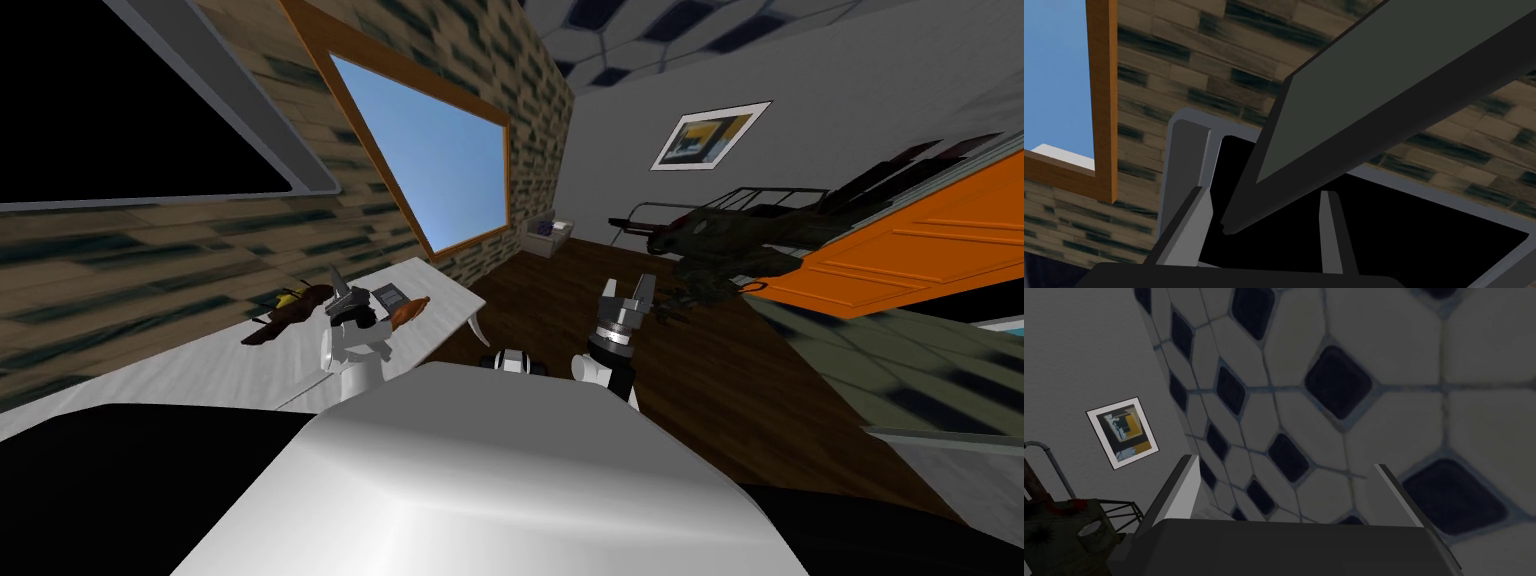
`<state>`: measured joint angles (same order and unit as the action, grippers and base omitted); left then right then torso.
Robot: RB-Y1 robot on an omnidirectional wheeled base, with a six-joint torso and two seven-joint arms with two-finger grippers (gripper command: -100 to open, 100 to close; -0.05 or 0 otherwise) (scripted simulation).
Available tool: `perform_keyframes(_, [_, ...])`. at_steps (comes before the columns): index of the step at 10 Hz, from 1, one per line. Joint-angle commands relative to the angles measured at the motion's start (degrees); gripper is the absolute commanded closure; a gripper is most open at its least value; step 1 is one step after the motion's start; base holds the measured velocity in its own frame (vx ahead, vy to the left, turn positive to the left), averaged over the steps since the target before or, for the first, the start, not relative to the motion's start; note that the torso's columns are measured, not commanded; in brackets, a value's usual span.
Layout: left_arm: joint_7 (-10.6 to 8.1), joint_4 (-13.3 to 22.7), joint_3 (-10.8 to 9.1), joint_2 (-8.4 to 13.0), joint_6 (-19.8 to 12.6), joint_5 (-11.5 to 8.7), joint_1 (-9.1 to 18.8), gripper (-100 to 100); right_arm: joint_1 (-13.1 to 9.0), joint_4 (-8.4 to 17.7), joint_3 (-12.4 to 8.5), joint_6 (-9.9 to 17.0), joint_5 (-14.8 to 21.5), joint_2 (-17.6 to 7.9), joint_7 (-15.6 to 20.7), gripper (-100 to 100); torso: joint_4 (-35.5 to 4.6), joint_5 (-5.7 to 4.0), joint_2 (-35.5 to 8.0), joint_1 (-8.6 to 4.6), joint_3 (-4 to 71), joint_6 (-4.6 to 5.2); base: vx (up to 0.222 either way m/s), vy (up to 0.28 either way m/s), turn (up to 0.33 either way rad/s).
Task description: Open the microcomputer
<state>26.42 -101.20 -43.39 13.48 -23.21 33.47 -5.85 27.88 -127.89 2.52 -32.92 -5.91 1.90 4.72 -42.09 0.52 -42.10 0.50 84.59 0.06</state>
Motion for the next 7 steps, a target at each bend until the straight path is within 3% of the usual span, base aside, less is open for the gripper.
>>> perform_keyframes(1, [0.88,0.9,0.32,0.7,0.8,1.1,-0.6,100,0.0,0.0,0.0,0.0,0.0,0.0,0.0,0,0.1,0.36,0.1,0.27,-0.1,-0.03,0.038,-0.036,0.021])
perform_keyframes(5, [1.27,3.1,-1.44,-3.2,8.0,10.2,-3.6,100,0.0,0.0,0.0,0.0,0.0,0.0,0.0,0,0.1,0.2,0.5,0.37,0.2,0.18,0.101,-0.019,0.061])
perform_keyframes(7, [1.3,3.6,-1.86,-4.2,9.8,13.1,-4.3,100,0.0,0.0,0.0,0.0,0.0,0.0,0.0,0,0.1,0.08,0.4,0.4,0.3,0.04,0.143,-0.017,0.018])
